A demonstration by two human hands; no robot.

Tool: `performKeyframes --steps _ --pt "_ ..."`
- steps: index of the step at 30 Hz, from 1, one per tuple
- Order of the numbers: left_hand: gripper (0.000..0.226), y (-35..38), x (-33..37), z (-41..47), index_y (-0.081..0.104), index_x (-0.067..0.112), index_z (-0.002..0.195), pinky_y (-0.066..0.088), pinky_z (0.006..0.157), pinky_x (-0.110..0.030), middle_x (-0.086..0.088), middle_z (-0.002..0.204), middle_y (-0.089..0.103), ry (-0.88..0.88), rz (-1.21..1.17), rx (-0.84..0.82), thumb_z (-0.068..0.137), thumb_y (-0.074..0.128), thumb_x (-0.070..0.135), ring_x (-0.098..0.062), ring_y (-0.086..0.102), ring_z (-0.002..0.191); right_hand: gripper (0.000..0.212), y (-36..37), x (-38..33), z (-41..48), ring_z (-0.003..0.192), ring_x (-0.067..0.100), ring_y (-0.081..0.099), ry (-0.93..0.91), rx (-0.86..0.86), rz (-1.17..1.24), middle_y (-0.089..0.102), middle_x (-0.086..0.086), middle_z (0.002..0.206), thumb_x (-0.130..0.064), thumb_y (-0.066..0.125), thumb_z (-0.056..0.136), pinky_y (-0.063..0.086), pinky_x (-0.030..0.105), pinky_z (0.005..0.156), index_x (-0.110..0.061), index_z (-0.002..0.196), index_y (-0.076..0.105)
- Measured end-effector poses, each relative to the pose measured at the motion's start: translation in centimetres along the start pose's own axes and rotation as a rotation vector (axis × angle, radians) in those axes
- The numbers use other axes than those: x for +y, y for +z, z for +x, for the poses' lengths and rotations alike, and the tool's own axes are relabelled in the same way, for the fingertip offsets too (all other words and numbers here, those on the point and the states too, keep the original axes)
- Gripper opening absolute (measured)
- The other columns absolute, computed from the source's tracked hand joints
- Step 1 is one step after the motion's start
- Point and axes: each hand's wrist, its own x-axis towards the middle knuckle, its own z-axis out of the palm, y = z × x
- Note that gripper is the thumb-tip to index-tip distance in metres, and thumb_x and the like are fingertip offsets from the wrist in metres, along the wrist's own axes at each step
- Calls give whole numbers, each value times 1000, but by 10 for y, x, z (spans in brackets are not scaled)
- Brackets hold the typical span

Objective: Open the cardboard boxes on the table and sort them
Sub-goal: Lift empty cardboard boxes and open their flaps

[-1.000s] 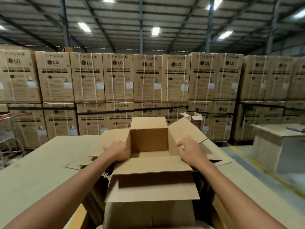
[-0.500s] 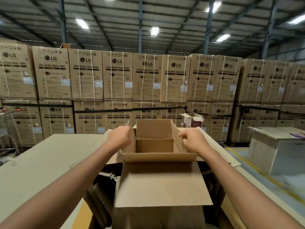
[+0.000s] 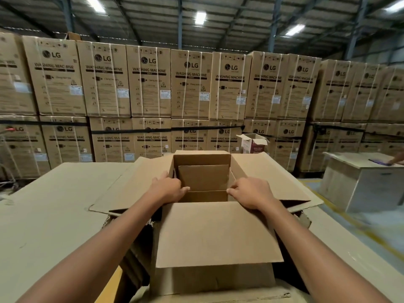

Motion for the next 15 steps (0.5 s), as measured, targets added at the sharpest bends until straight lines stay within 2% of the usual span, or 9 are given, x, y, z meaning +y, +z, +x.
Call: performKeyframes --steps 3,7,9,13,15 --pt "53 3 1 0 55 20 135 31 114 -55 -6 144 52 36 -110 153 101 35 56 -26 36 141 40 0 1 -6 118 21 59 -5 42 21 65 -9 131 -54 39 99 48 39 91 -39 126 64" --pt "51 8 -1 -7 52 18 139 47 103 -43 -7 136 60 120 -346 452 102 40 50 -24 53 126 48 1 1 -20 131 24 48 -3 151 124 49 -3 149 -55 34 102 45 43 97 -34 141 53" --pt "51 8 0 -15 49 18 143 45 105 -42 -6 140 58 157 -383 550 103 40 48 -23 50 130 55 4 0 -29 141 22 36 -27 182 162 37 -2 158 -58 31 101 40 43 105 -33 149 42" --pt "56 12 20 -38 39 21 151 26 120 -41 -5 159 35 259 -315 533 103 36 50 -22 26 149 63 14 3 -54 153 18 11 -91 191 143 14 -1 166 -61 24 101 17 42 120 -33 158 20" --pt "65 14 34 -51 38 21 152 24 121 -46 -5 162 28 337 -282 551 100 28 58 -22 20 151 66 15 10 -68 154 16 4 -120 181 160 6 0 167 -60 25 101 9 41 122 -32 159 12"
